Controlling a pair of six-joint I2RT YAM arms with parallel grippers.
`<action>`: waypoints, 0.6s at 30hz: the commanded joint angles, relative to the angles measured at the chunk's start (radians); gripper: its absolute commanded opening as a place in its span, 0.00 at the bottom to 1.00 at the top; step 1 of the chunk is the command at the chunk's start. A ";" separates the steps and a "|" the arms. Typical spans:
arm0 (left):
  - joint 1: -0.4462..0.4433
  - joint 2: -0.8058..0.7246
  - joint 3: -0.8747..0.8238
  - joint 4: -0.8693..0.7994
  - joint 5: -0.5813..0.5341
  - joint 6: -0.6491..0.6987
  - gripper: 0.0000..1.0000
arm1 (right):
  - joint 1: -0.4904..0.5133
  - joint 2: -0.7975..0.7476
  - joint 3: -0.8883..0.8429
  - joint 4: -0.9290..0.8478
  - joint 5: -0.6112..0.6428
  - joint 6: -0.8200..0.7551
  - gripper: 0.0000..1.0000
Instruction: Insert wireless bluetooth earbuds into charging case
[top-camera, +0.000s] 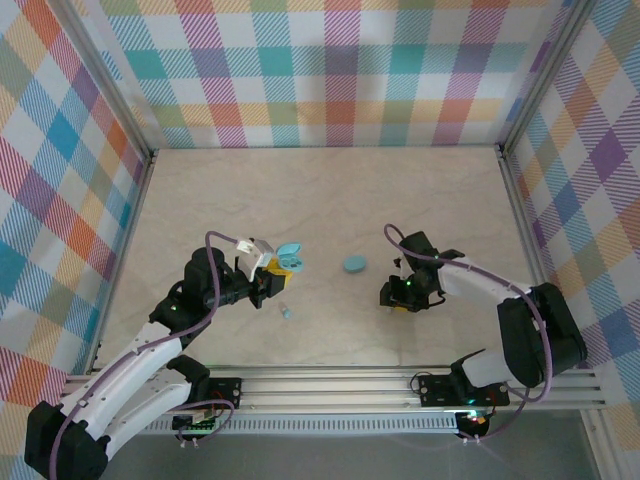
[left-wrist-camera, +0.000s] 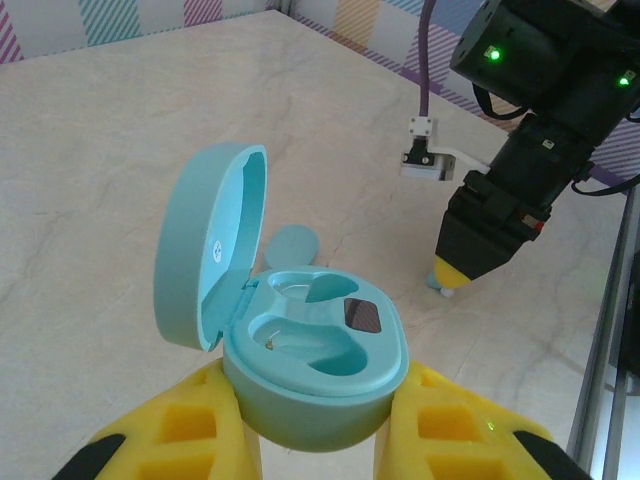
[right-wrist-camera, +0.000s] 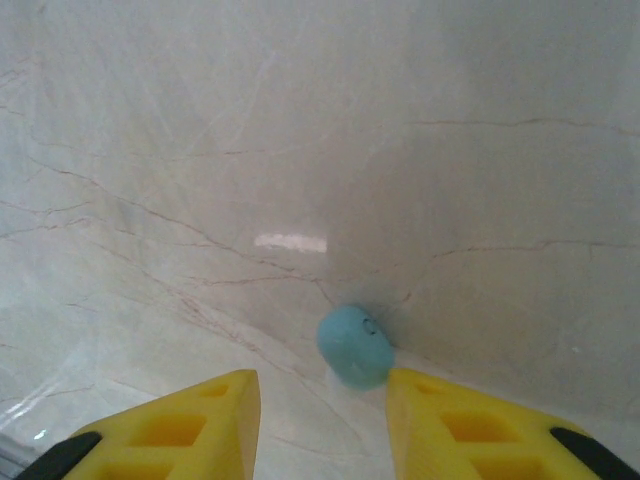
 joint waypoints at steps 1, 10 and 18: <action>-0.012 -0.011 -0.001 -0.002 0.007 0.013 0.11 | 0.003 0.026 0.030 -0.028 0.043 -0.052 0.39; -0.012 0.021 0.012 0.005 0.009 0.017 0.11 | 0.003 0.050 0.019 0.009 0.035 -0.064 0.40; -0.012 0.032 0.014 0.011 0.014 0.019 0.11 | 0.003 0.124 0.014 0.061 0.000 -0.055 0.37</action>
